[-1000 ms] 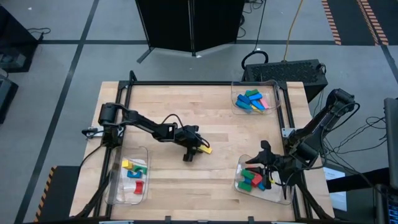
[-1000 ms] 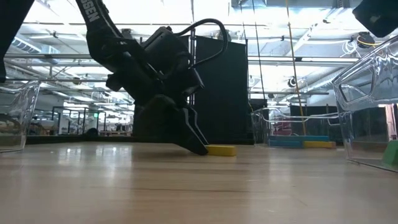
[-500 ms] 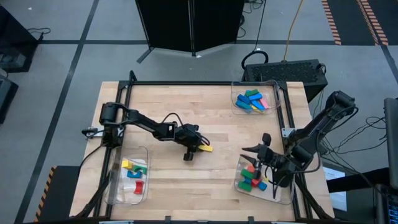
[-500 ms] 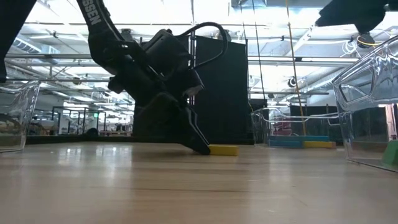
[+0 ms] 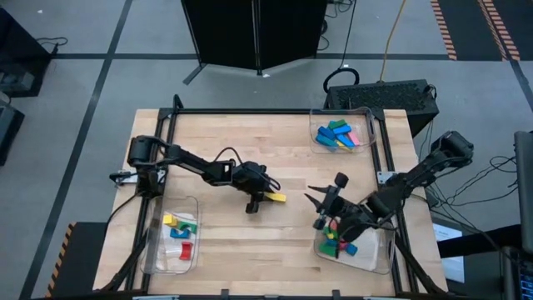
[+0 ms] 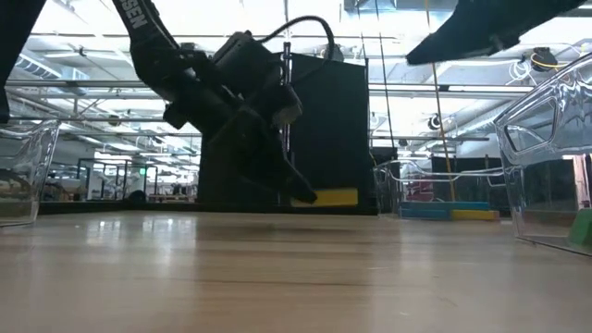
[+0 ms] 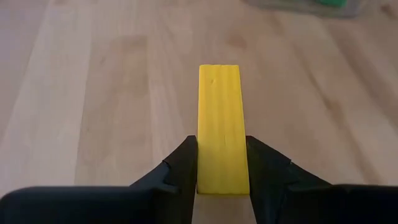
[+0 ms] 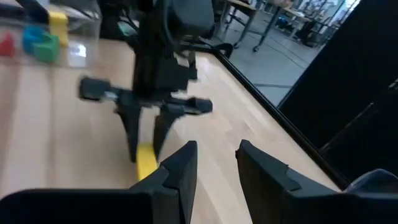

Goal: Sort blocks by size
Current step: Put the yellow rectangle block into the top right transparent bin

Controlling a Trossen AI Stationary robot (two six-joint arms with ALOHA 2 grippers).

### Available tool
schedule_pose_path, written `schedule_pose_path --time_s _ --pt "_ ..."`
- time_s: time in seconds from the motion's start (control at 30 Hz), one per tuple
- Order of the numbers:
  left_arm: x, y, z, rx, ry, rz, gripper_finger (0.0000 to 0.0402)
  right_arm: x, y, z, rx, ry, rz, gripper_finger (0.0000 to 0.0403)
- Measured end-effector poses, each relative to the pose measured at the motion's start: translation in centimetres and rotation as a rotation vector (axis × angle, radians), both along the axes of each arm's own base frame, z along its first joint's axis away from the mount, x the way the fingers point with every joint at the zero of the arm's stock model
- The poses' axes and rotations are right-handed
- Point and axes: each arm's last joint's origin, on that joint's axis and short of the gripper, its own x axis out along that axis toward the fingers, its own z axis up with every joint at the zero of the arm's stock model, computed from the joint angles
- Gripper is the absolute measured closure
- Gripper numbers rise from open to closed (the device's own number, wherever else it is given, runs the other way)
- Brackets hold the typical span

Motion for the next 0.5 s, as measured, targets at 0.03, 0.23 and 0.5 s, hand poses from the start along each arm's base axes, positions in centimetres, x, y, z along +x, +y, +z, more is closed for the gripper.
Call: schedule_pose_path --time_s 0.03,0.23,0.5 --pt "0.0 0.0 0.2 -0.003 -0.005 -0.002 0.0294 0.3 -0.1 -0.3 -0.011 0.009 -0.006 0.0296" --pt "-0.1 0.2 1.8 -0.023 -0.051 0.014 0.0294 1.7 -0.2 -1.8 -0.045 0.088 0.035 0.0296" --pt "-0.3 0.6 3.5 -0.108 -0.087 0.007 0.0294 3.6 -0.8 -2.1 -0.09 0.118 0.114 0.0296"
